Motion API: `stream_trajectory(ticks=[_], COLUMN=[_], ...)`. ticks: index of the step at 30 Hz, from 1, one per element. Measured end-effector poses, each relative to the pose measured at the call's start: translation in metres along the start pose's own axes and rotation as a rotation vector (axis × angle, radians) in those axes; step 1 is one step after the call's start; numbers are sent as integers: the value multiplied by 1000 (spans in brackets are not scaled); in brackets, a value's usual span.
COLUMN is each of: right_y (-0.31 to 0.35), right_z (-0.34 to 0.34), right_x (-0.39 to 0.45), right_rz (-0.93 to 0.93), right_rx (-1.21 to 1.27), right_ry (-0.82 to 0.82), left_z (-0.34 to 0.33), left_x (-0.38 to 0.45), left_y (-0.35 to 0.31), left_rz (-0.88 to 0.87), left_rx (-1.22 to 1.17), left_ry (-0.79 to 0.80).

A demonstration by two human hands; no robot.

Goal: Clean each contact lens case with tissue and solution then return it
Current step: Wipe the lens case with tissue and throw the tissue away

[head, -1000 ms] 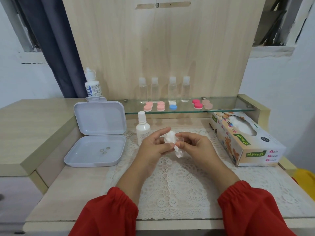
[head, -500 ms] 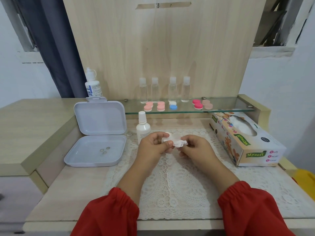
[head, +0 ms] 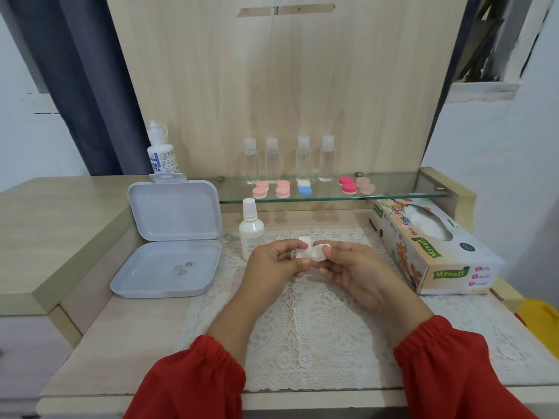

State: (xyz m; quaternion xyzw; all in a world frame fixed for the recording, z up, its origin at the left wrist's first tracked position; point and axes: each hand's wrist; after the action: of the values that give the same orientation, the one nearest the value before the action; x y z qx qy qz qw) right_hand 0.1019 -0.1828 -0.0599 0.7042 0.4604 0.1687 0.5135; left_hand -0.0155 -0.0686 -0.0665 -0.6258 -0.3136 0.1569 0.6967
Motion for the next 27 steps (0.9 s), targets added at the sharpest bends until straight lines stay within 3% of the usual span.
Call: stream_trajectory(ticks=[10, 15, 19, 23, 27], right_y=[-5, -4, -12, -10, -10], right_z=[0, 2, -4, 2, 4], right_x=[4, 5, -1, 3, 3], right_rz=[195, 390, 448, 505, 488], right_rx=[-246, -487, -739, -1006, -1119], right_ry=[-225, -458, -285, -290, -286], left_z=[-2, 3, 3, 2, 3], left_x=[2, 5, 6, 5, 4], left_y=[4, 8, 13, 14, 14], left_rz=[16, -23, -59, -62, -85], left_rx=[64, 172, 274, 327, 369], left_ry=[-15, -35, 24, 51, 88])
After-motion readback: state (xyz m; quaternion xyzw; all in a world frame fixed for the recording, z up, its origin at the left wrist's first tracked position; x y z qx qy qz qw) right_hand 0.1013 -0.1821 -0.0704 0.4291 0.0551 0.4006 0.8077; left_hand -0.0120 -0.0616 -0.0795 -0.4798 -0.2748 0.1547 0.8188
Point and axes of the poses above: each hand's wrist, its own x-axis towards the middle knuckle, its own z-axis out of the back of the hand, y = z × x, and after that the axes turned 7 degrees about -z, right-handed
